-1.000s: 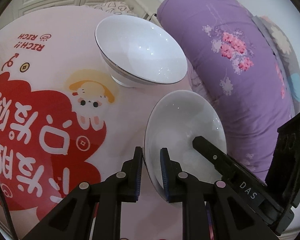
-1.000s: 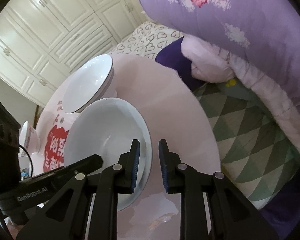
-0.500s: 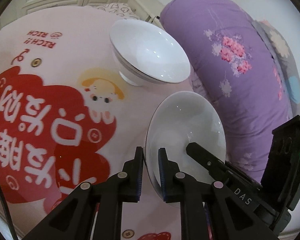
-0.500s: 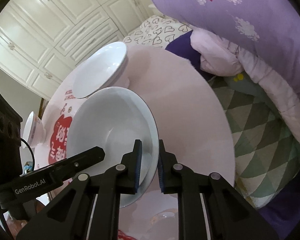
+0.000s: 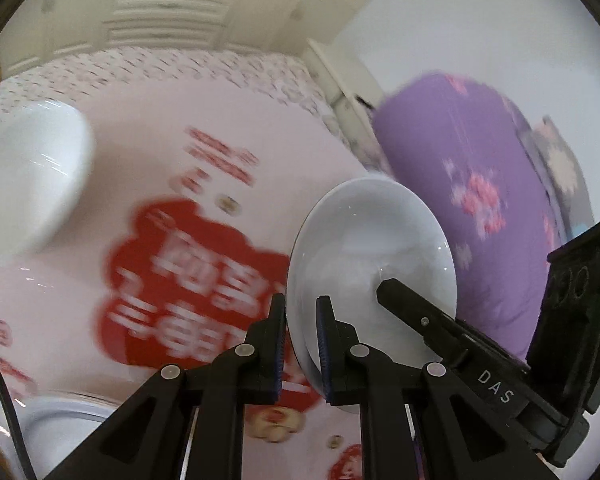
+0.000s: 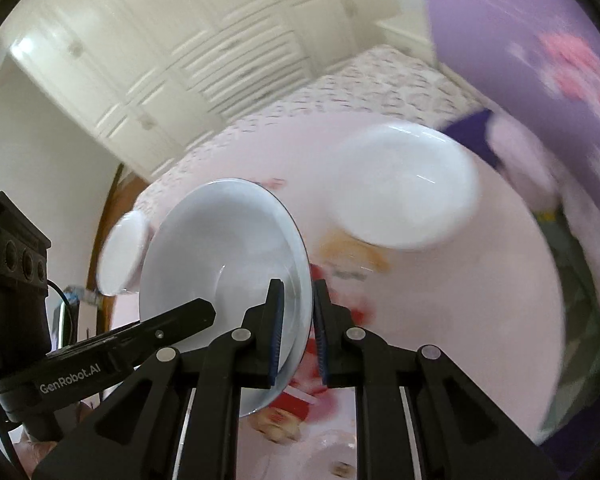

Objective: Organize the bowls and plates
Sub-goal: 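Lift and carry both bowls with both grippers toward the other bowls, then lower the bowls into other bowls, opening the left gripper then the right gripper, then move both open grippers toward the remaining white bowls on the table, then close the right gripper on a white bowl rim while the left gripper grasps another bowl, then carry both bowls with both grippers and lower them onto the bowl stacks, then open both grippers, releasing the bowls onto the stacks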

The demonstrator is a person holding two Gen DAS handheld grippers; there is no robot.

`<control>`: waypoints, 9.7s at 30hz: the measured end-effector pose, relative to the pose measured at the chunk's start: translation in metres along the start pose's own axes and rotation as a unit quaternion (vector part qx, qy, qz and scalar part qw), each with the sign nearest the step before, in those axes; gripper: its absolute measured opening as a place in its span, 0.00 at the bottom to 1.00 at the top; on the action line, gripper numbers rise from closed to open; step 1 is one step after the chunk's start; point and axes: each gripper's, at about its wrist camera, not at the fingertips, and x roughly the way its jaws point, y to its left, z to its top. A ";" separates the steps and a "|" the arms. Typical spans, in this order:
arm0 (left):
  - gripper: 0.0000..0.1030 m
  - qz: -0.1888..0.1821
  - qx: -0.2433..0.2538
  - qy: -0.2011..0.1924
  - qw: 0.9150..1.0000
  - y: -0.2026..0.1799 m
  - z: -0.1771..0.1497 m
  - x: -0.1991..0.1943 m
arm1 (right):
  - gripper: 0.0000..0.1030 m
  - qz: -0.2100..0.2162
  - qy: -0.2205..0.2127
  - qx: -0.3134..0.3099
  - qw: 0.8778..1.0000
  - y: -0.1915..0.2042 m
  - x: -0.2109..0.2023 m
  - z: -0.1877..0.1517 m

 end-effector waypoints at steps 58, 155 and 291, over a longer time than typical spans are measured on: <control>0.46 0.146 0.000 -0.026 0.989 0.099 0.074 -0.061 | 0.17 0.049 0.111 -0.099 0.988 0.180 0.124 0.032; 0.61 0.059 0.040 0.068 0.995 -0.064 0.072 0.176 | 0.56 0.002 0.011 0.120 0.993 -0.142 0.024 0.043; 0.96 0.125 -0.097 -0.083 0.984 0.145 0.013 -0.144 | 1.00 0.051 0.043 -0.070 0.995 0.152 0.073 0.033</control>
